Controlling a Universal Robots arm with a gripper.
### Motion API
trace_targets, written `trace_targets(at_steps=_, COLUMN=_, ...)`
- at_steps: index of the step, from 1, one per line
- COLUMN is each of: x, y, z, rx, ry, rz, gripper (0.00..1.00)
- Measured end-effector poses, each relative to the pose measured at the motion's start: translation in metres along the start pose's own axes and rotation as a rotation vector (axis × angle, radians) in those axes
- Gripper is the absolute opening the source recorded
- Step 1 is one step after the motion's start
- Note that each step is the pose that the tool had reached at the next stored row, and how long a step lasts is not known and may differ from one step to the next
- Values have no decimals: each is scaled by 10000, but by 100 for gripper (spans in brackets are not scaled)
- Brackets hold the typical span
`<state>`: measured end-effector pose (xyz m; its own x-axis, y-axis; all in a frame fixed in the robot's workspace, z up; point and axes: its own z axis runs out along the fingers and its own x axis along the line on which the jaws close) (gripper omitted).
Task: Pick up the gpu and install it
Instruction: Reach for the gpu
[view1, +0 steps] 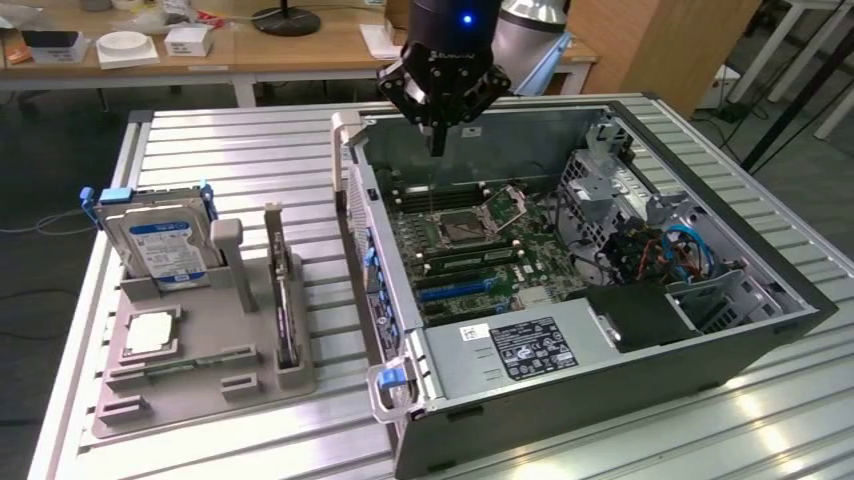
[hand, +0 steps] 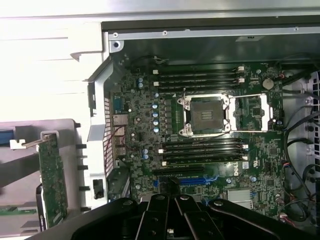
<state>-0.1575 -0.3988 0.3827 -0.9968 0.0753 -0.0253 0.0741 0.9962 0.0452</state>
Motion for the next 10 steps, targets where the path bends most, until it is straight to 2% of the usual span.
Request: trace_targets(at_steps=10, x=127, y=-11, z=26, rx=0, ry=0, rz=-1, gripper=11)
